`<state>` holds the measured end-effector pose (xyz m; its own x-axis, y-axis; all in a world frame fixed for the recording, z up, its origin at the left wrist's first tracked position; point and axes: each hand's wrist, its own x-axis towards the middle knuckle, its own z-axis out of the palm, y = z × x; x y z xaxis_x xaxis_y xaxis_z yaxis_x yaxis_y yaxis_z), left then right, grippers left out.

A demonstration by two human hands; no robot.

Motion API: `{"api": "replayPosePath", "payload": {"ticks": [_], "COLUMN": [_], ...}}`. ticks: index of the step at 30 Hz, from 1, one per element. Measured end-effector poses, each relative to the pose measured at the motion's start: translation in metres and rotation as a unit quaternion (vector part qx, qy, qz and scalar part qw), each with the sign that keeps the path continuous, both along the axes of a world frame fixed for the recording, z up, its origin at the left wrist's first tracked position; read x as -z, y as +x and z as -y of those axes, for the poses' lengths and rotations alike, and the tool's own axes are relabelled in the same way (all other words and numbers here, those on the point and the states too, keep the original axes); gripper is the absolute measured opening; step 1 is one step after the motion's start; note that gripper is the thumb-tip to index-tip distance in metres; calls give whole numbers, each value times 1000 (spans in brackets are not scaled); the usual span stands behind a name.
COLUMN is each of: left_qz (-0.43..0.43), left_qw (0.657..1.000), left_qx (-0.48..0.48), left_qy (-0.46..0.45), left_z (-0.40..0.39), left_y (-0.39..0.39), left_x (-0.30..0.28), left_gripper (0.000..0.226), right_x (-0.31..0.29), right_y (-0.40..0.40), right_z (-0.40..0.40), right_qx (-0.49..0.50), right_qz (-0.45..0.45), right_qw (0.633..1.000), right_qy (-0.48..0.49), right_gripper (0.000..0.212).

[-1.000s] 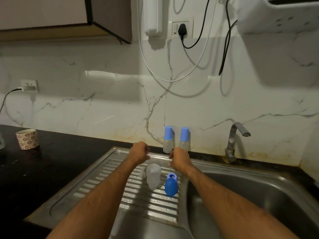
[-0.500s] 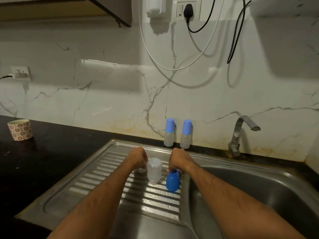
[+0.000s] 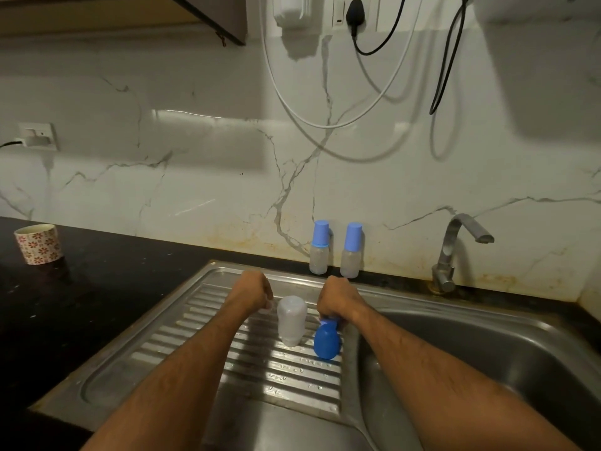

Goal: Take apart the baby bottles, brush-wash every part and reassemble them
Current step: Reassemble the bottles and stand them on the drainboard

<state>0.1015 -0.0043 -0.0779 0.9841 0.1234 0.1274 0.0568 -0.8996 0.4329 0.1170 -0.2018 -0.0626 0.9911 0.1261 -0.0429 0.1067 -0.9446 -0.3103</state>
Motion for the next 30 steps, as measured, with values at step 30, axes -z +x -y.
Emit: {"api": "replayPosePath", "payload": {"ticks": [30], "left_qz": [-12], "left_qw": [985], "left_qx": [81], "left_qy": [-150], "left_z": [250], "left_y": [-52], "left_x": [-52], "left_gripper": [19], "right_x": [-65], "right_y": [-117], "right_z": [236], "right_qx": [163], "right_qz": [12], "right_qw": [981], "right_qy": [104], "right_gripper": [10]}}
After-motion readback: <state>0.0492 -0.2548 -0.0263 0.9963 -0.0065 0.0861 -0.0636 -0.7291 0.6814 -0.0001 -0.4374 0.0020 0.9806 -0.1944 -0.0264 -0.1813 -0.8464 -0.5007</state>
